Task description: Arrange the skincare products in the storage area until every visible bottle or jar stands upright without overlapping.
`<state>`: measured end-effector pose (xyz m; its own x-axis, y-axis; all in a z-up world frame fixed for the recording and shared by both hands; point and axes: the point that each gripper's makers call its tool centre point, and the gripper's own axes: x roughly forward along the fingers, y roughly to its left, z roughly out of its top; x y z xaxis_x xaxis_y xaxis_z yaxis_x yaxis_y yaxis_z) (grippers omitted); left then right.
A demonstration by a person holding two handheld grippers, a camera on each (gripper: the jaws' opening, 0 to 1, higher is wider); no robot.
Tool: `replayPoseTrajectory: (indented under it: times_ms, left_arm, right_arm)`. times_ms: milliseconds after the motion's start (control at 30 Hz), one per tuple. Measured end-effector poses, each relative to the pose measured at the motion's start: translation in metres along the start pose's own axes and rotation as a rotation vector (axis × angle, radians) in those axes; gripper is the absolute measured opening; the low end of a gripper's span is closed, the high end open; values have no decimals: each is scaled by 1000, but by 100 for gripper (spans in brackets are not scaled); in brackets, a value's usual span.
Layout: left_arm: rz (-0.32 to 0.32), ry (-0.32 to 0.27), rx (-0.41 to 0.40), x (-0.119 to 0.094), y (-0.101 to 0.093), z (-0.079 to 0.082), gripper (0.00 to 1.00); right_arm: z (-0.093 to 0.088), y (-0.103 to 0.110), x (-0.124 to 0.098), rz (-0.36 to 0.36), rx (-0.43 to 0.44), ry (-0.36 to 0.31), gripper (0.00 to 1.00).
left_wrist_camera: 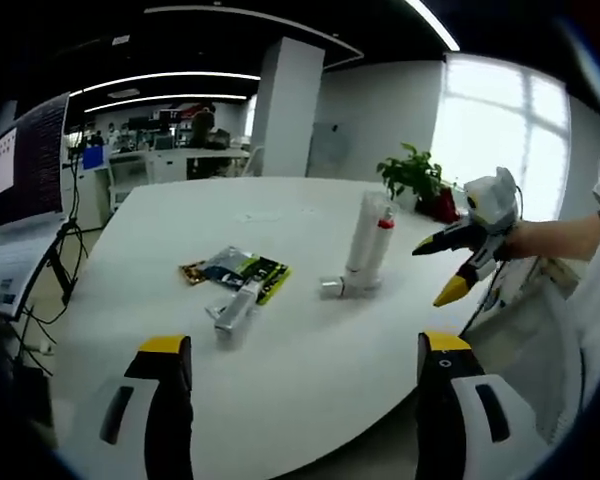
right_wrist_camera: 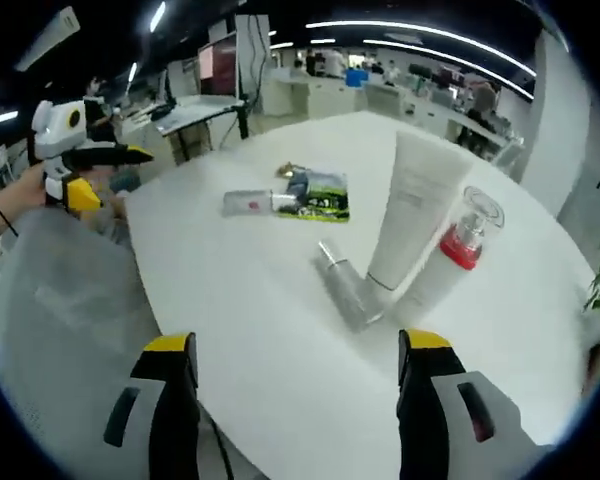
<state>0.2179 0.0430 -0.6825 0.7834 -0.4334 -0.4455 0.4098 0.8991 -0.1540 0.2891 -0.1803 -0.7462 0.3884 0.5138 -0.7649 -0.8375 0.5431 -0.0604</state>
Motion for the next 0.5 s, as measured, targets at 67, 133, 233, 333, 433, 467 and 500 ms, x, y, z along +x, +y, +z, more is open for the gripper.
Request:
replayPoseTrajectory:
  times_ms: [67,133,233,333,433,467,500]
  left_arm:
    - [1,4,4,1,-1,-1,84]
    - [3,9,2,1,0,-2,84]
    - [7,11,-3,1,0,-2,83]
    - [11,15,-7,1,1,-3,82]
    - [10,24,-6,1,1,-4,82]
    - [9,31,-7,2,1,-5,81]
    - [7,35,-7,2,1,-7,81]
  right_arm:
    - [-2,-4,9,6,-29,33,76]
    - [-4,-10,16,-4,-56,57,71]
    - [-3,-18,31,-13,-110,83,63]
    - [-2,-28,43,-38,-152,98,57]
    - [-2,-39,53,-65,-212,115,47]
    - [-2,-41,56,-61,-212,116,45]
    - [-2,-43,59,-58,-212,118,44]
